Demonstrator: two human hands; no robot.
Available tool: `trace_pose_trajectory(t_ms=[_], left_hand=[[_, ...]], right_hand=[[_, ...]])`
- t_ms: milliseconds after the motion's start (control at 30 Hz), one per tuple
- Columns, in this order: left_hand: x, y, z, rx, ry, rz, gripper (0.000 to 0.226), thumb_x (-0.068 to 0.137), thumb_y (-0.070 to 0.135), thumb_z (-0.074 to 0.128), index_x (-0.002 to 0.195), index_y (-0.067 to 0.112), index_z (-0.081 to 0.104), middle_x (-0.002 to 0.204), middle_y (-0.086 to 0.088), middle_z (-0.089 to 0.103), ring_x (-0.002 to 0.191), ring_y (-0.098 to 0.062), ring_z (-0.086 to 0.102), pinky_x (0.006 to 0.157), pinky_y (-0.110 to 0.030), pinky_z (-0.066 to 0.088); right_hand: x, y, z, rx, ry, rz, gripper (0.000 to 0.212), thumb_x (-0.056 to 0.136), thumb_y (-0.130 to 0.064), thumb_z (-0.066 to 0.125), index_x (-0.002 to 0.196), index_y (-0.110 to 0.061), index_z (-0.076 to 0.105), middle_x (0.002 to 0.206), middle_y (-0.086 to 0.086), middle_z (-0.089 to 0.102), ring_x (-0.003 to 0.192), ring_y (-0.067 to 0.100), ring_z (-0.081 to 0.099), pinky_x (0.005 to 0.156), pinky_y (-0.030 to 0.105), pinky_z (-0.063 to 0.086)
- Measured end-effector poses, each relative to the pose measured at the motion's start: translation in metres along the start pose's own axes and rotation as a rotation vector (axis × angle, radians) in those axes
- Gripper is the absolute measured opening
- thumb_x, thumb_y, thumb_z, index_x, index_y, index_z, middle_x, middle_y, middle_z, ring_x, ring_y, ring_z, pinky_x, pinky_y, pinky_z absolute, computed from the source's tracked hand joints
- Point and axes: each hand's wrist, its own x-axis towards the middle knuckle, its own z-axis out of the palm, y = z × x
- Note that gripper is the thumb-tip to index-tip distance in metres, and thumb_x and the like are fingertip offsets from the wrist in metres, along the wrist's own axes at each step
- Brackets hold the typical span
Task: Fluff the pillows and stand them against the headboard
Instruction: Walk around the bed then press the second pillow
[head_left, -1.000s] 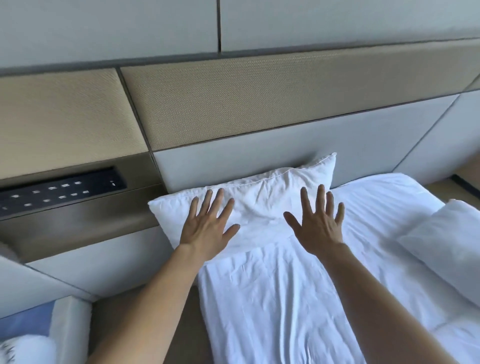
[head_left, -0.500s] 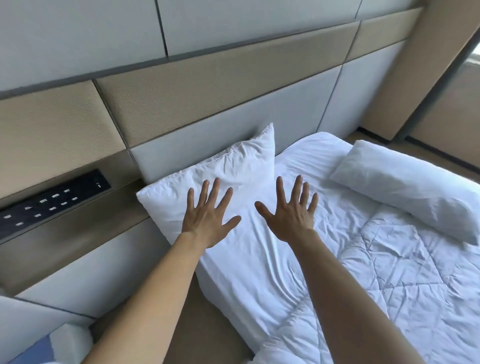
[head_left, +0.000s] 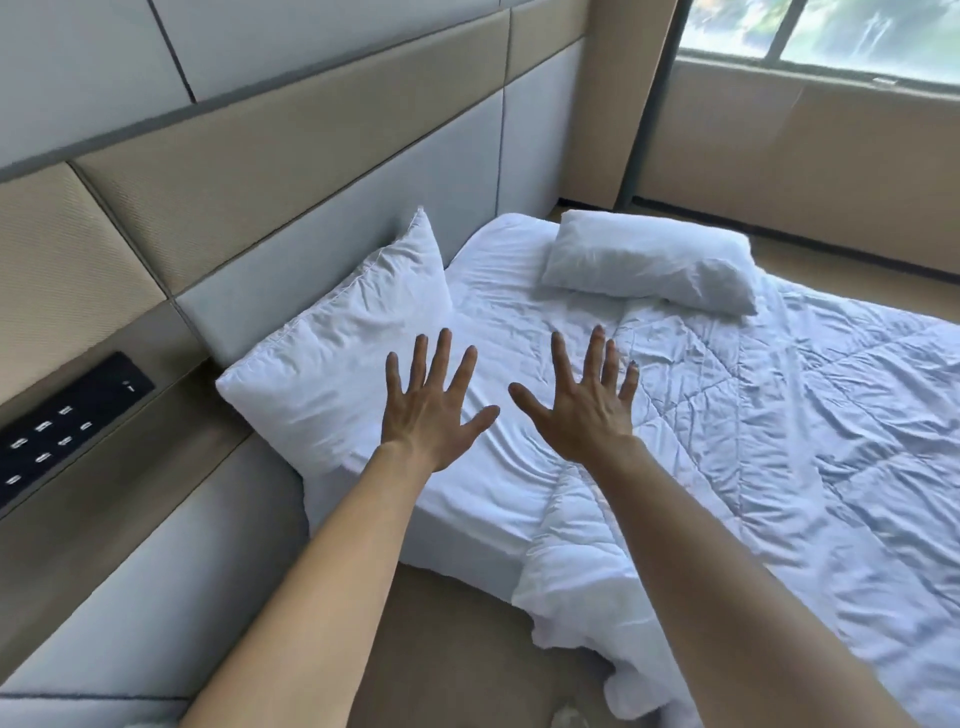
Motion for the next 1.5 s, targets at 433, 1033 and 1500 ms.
trace_pose_trajectory(t_ms=[433, 1033, 1500], left_hand=[[-0.094, 0.22, 0.066, 0.022, -0.171, 0.448, 0.096, 0.076, 0.083, -0.009, 0.16, 0.037, -0.014, 0.166, 0.0, -0.03, 0.154, -0.029, -0.025, 0.121, -0.062, -0.011], [-0.273, 0.56, 0.139, 0.101, -0.421, 0.953, 0.085, 0.093, 0.079, 0.016, 0.162, 0.034, -0.008, 0.17, 0.0, -0.017, 0.157, -0.03, -0.011, 0.125, -0.057, 0.004], [-0.264, 0.818, 0.176, 0.139, -0.511, 1.329, 0.083, 0.094, 0.078, 0.015, 0.161, 0.036, -0.009, 0.169, 0.003, -0.021, 0.156, -0.027, -0.017, 0.126, -0.055, -0.003]], right_hand=[[-0.214, 0.189, 0.032, 0.029, -0.145, 0.491, 0.099, 0.084, -0.089, 0.013, 0.159, -0.031, -0.018, 0.161, 0.015, -0.035, 0.149, 0.041, -0.029, 0.117, 0.059, -0.021], [-0.51, 0.456, 0.061, 0.242, -0.207, 1.07, 0.097, 0.086, -0.086, 0.013, 0.162, -0.028, -0.005, 0.168, 0.016, -0.011, 0.151, 0.044, -0.02, 0.12, 0.061, -0.011], [-0.584, 0.635, 0.057, 0.284, -0.095, 1.505, 0.091, 0.09, -0.082, 0.017, 0.162, -0.028, 0.006, 0.169, 0.012, -0.002, 0.153, 0.04, -0.008, 0.121, 0.063, -0.001]])
